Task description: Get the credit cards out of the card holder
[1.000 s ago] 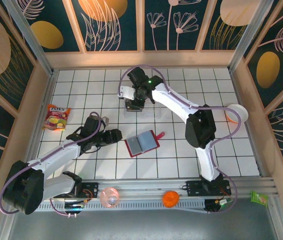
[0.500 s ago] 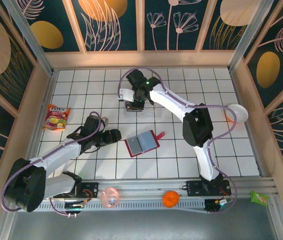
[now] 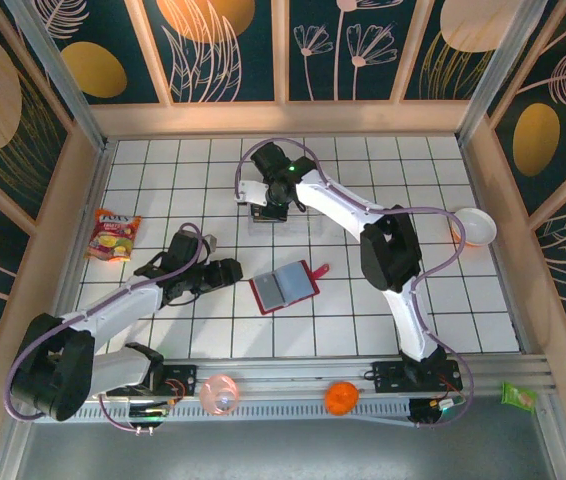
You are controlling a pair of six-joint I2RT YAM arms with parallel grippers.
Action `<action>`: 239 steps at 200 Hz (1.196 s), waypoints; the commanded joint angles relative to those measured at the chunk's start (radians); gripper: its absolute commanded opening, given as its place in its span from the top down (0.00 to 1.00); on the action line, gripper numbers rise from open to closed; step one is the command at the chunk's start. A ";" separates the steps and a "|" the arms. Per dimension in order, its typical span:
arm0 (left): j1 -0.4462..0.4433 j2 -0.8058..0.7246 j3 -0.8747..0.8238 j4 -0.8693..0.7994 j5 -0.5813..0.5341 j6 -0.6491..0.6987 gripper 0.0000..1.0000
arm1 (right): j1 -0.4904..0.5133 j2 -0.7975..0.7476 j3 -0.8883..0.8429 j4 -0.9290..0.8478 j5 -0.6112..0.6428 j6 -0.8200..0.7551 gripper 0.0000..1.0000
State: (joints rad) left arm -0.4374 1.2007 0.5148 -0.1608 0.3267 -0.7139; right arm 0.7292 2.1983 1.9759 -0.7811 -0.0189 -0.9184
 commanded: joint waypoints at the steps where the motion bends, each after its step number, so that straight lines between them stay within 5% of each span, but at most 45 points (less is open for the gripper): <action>1: 0.007 0.008 0.008 0.009 0.020 0.010 0.32 | 0.005 0.016 -0.005 0.026 0.012 -0.008 1.00; 194: 0.008 0.014 -0.016 0.041 0.031 0.000 0.32 | 0.011 0.037 -0.037 0.055 0.031 0.013 1.00; 218: 0.008 0.017 -0.019 0.048 0.036 -0.004 0.32 | 0.012 0.035 -0.040 0.111 0.057 0.033 0.82; 239: 0.008 0.016 -0.021 0.051 0.040 -0.006 0.32 | 0.012 0.029 -0.023 0.156 0.062 0.058 0.75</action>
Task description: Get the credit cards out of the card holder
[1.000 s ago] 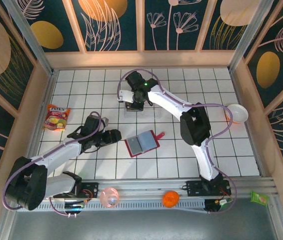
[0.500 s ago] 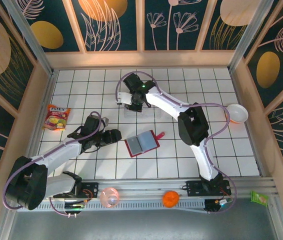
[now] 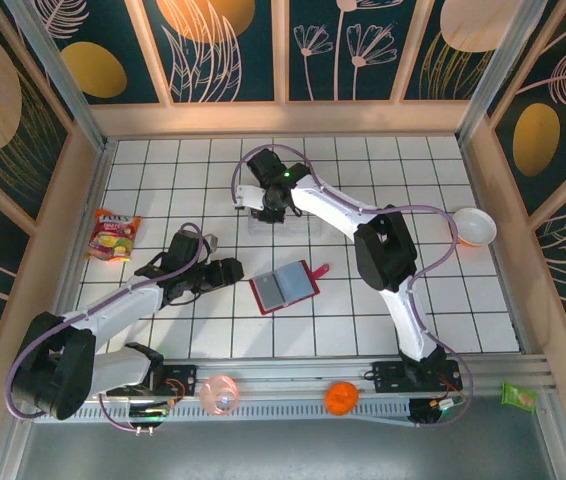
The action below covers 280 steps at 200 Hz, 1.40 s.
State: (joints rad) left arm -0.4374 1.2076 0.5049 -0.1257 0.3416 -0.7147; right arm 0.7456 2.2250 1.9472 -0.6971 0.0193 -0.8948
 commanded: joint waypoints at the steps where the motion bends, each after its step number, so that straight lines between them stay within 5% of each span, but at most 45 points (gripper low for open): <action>1: 0.008 0.010 -0.011 0.017 0.026 -0.005 0.32 | -0.005 0.002 0.005 0.074 0.025 0.036 0.75; 48: 0.008 0.001 -0.022 0.030 0.026 -0.014 0.32 | -0.008 -0.042 0.006 0.233 0.051 0.141 0.71; 90: 0.008 -0.013 -0.019 0.072 -0.002 -0.035 0.30 | -0.015 -0.156 -0.062 0.394 -0.048 0.461 0.67; 129: 0.008 -0.028 -0.028 0.116 -0.042 -0.057 0.27 | -0.029 -0.316 -0.298 0.531 -0.127 0.925 0.62; 157: 0.008 -0.066 -0.054 0.132 -0.066 -0.067 0.23 | -0.037 -0.466 -0.575 0.576 -0.244 1.110 0.60; 185: 0.008 -0.117 -0.074 0.127 -0.085 -0.066 0.16 | -0.002 -0.595 -0.774 0.498 -0.240 1.180 0.59; 217: 0.008 -0.163 -0.070 0.107 -0.097 -0.048 0.02 | 0.151 -0.640 -0.901 0.396 -0.202 1.216 0.59; 280: 0.008 -0.236 -0.072 0.048 -0.153 -0.030 0.01 | 0.351 -0.513 -0.873 0.311 -0.011 1.205 0.62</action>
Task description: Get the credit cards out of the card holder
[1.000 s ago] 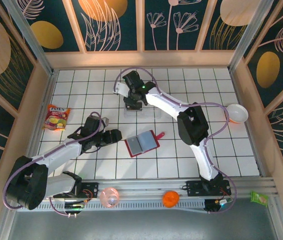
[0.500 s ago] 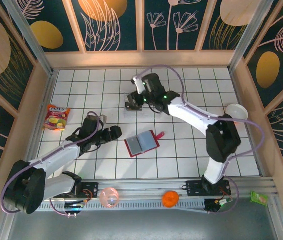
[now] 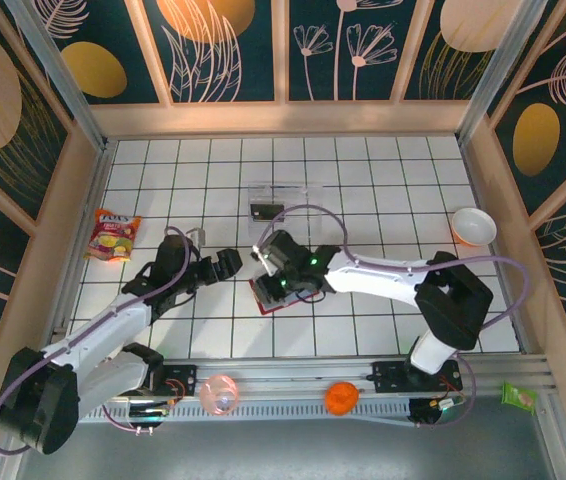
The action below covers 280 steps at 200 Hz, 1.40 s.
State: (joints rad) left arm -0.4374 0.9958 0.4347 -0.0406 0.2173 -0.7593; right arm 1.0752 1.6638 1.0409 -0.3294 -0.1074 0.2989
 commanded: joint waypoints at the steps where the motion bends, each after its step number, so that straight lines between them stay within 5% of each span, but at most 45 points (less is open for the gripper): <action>1: 0.008 -0.025 -0.002 -0.038 -0.030 0.014 0.01 | 0.022 0.050 0.034 -0.057 0.117 0.011 0.62; 106: 0.008 -0.042 -0.042 -0.033 -0.024 -0.005 0.03 | 0.075 0.175 0.082 -0.110 0.234 -0.029 0.60; 154: 0.008 -0.039 -0.054 -0.016 0.004 -0.005 0.03 | 0.074 0.178 0.071 -0.074 0.227 -0.014 0.88; 177: 0.008 -0.030 -0.064 0.008 0.042 -0.002 0.15 | 0.064 0.166 0.068 -0.037 0.190 0.001 1.00; 229: -0.011 0.042 -0.132 0.186 0.166 -0.093 0.52 | -0.018 0.061 -0.027 0.221 -0.025 0.098 1.00; 280: -0.122 0.165 -0.128 0.288 0.146 -0.136 0.75 | -0.029 0.062 -0.051 0.236 -0.032 0.120 1.00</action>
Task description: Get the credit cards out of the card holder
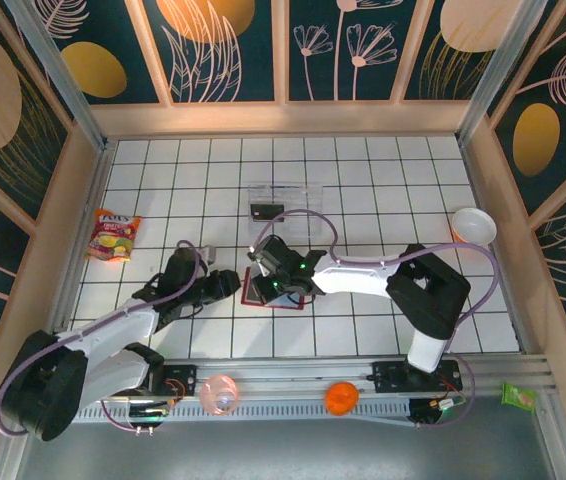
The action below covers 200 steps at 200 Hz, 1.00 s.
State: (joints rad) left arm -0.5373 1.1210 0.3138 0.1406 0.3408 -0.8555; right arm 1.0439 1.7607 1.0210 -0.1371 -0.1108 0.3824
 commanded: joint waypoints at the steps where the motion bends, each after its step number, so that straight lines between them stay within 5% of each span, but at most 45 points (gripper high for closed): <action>1: -0.022 0.042 -0.008 0.110 0.023 -0.041 0.75 | 0.002 -0.037 -0.033 0.044 -0.029 0.037 1.00; 56: -0.054 0.139 0.015 0.156 0.023 -0.043 1.00 | 0.002 -0.077 -0.091 0.073 -0.012 0.071 1.00; 200: -0.095 0.244 0.017 0.097 0.003 -0.047 1.00 | 0.002 -0.074 -0.110 0.076 0.007 0.110 1.00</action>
State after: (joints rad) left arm -0.6289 1.3487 0.3279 0.2806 0.3565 -0.8963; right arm 1.0443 1.7111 0.9264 -0.0486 -0.1322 0.4595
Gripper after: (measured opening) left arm 0.043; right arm 0.052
